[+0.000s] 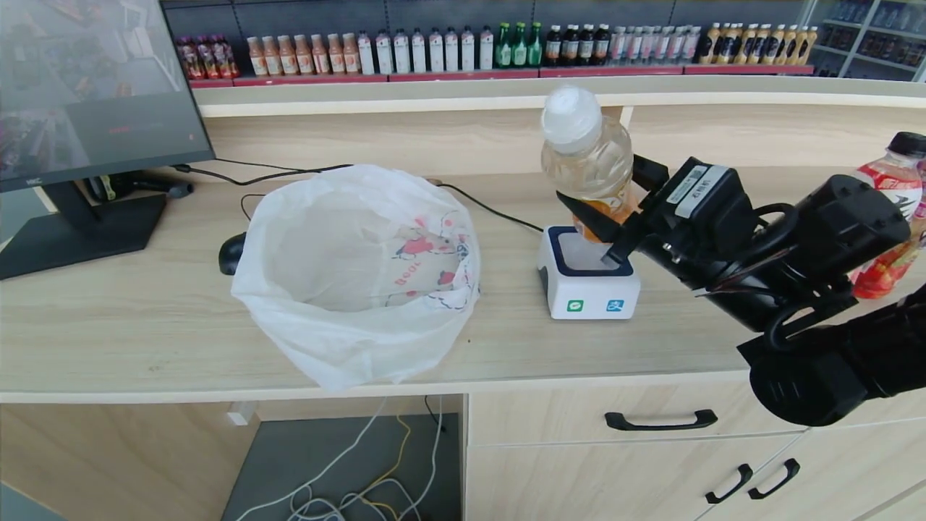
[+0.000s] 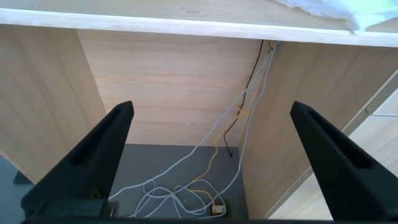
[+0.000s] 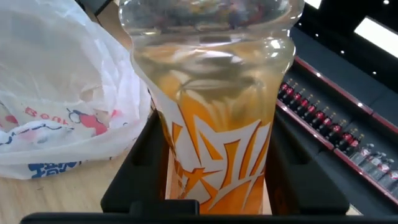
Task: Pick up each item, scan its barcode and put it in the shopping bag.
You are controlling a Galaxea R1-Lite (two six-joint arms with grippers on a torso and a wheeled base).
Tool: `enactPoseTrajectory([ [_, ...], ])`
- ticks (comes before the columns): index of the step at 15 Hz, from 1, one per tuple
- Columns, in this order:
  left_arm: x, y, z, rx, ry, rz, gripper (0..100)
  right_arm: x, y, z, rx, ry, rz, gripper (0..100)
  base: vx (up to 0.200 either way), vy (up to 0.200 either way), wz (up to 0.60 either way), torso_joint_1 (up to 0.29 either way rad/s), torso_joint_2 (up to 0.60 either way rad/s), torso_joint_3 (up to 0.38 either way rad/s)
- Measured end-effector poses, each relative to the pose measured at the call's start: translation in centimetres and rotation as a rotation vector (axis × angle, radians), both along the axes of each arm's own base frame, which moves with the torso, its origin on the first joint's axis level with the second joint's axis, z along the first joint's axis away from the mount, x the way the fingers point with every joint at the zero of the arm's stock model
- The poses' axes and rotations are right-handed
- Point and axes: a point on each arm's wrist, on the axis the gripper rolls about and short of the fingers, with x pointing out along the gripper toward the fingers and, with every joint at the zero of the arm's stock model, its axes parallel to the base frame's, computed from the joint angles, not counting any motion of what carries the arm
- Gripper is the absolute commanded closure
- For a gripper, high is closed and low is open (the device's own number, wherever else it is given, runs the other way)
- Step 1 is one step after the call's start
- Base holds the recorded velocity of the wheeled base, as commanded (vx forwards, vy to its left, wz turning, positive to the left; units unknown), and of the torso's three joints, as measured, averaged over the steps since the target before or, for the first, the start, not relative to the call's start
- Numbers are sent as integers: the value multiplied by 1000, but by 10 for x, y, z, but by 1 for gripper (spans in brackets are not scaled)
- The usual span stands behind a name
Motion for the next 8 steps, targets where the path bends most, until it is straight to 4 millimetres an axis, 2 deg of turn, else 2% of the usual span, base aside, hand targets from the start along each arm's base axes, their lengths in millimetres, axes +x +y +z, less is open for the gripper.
enactPoseTrajectory([
  [4,0,0,0,0,0,0,0,5,-19,0,-88,-54,55,100,0,0,0,0,0,0],
  [8,0,0,0,0,0,0,0,4,-26,0,-153,-110,88,100,0,0,0,0,0,0],
])
